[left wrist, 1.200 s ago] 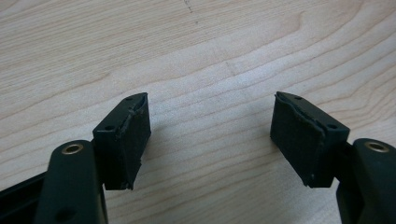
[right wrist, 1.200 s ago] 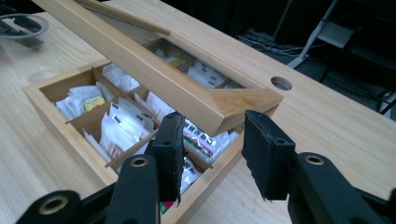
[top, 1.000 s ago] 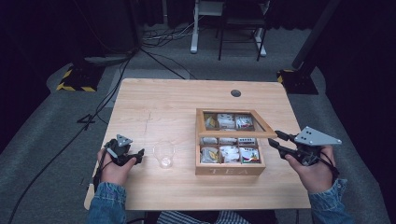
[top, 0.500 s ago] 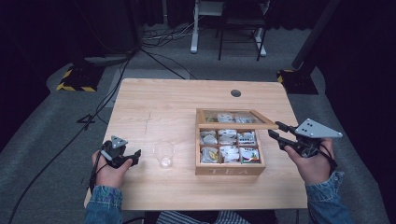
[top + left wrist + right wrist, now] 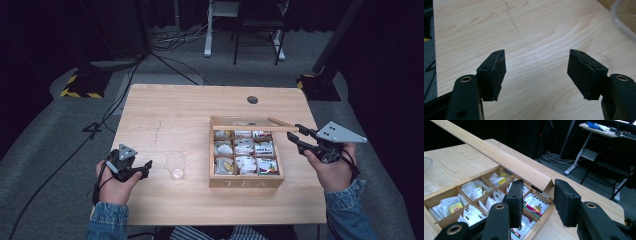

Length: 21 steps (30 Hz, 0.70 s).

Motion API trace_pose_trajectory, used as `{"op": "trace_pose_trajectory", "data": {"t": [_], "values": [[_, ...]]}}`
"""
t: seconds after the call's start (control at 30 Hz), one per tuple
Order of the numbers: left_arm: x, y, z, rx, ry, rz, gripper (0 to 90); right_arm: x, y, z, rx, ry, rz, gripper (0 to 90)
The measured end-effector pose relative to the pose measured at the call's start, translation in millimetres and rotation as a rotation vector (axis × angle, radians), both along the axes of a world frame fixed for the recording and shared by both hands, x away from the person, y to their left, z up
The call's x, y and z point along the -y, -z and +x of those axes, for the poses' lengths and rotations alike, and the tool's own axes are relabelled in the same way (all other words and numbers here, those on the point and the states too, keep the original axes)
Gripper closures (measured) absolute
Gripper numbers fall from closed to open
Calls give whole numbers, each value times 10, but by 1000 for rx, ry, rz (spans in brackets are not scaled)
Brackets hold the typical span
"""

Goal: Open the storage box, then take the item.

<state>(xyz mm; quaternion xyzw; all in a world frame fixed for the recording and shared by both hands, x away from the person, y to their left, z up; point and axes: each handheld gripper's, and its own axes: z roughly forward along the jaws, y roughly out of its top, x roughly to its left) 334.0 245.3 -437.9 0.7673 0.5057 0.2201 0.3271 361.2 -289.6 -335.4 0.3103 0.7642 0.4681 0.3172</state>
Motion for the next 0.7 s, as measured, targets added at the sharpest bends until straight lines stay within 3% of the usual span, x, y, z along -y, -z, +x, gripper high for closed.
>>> {"op": "trace_pose_trajectory", "data": {"t": [0.37, 0.7], "values": [[145, -173, -63, 23, 41, -39, 309, 5, -11, 25, 0, -2, 12, 604], [469, -436, -156, 72, 169, -37, 295, 1, -8, 19, -3, 3, 11, 604]]}}
